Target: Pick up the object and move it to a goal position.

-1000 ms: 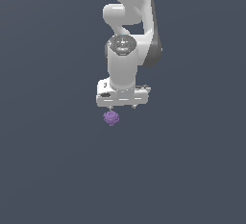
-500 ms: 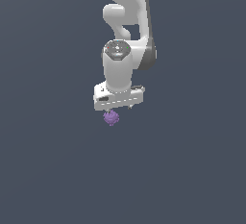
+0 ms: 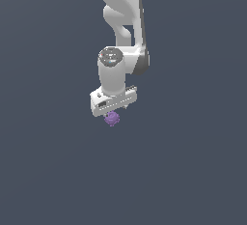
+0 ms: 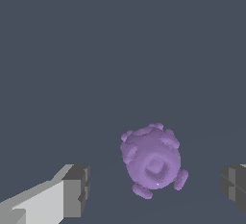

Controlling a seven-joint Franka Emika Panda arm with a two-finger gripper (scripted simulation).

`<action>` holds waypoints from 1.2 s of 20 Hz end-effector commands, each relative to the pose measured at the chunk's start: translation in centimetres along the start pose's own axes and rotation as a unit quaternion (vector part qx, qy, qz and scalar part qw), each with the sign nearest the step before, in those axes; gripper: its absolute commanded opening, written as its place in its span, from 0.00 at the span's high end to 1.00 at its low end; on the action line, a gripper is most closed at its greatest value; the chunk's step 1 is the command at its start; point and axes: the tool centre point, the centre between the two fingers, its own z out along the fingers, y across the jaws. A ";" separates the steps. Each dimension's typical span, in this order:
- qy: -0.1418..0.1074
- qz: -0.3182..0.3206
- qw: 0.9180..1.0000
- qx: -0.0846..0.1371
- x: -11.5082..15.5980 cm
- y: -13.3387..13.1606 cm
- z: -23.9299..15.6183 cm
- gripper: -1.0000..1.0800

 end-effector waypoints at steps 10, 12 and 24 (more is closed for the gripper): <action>0.006 -0.113 0.994 -0.001 -1.8 1.2 2.6 0.04; 0.007 -0.125 0.992 -0.001 -2.0 1.3 2.8 0.04; 0.008 -0.147 0.989 -0.002 -2.4 1.5 3.5 0.04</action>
